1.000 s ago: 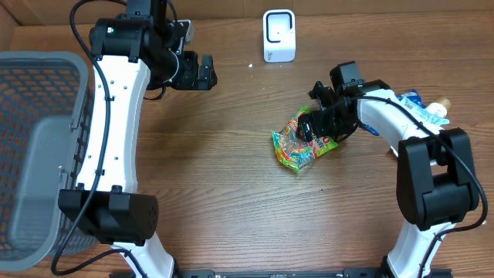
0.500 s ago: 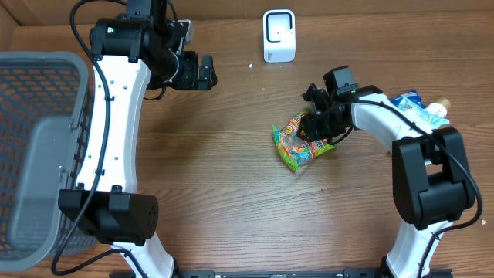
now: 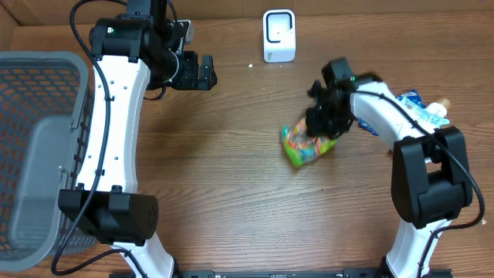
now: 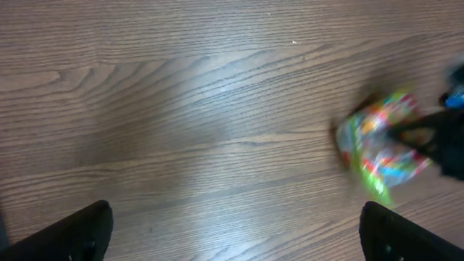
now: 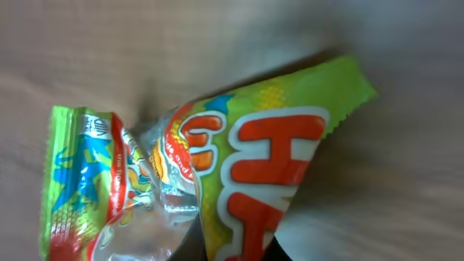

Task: Scan the item barcode

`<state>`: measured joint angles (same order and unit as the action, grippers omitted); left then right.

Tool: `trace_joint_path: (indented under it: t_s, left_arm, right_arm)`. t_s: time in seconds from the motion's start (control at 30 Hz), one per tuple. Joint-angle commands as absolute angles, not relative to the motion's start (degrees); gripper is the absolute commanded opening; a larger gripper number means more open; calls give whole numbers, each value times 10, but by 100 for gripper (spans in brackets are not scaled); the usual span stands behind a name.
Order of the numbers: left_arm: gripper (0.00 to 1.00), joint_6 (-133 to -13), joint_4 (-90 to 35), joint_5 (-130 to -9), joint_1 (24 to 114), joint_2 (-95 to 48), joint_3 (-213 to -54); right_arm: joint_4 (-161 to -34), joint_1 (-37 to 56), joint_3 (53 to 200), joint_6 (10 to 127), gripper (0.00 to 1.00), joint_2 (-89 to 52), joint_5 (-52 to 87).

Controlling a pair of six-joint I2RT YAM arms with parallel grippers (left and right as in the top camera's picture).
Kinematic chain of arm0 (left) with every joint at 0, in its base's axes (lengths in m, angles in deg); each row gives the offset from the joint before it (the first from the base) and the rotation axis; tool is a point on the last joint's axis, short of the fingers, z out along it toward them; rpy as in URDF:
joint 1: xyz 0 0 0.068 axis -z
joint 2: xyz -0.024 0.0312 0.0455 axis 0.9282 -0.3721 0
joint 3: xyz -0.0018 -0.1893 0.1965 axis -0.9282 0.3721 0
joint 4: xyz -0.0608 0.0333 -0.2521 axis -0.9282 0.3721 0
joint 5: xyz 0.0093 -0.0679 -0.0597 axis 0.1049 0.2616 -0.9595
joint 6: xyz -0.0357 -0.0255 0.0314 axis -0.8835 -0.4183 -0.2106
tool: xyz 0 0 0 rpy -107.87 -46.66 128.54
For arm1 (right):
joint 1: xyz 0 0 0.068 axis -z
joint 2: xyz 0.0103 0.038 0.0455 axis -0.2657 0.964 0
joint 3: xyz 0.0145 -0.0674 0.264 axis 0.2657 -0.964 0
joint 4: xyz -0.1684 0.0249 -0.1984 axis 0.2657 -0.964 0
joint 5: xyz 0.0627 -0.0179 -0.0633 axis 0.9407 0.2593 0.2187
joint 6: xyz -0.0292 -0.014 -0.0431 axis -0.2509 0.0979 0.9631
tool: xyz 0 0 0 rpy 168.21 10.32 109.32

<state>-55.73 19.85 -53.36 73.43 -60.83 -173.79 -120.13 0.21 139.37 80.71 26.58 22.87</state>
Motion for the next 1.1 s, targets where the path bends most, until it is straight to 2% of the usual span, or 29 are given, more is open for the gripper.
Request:
trace_joint_path:
  t_s: [0.0,0.2,0.5,0.63,1.07]
  left_arm:
    - [100,-546,199,-532,739,-606,-1748]
    - [100,-546,199,-532,739,-606,-1748]
    - [100,-546,199,-532,739,-606,-1748]
    - [100,-546,199,-532,739,-606,-1748]
    - [100,-546,199,-532,739,-606,-1748]
  right_arm:
    - [-1207,-11,1494,790,4,219,78]
    - [-1129,-49,1538,825,4,219,-124]
    - [-895,-86,1538,994,4,223,-254]
    - [-782,-89,1538,1096,4,231,-272]
    - [-601,-115,1537,1326,4,351,-244]
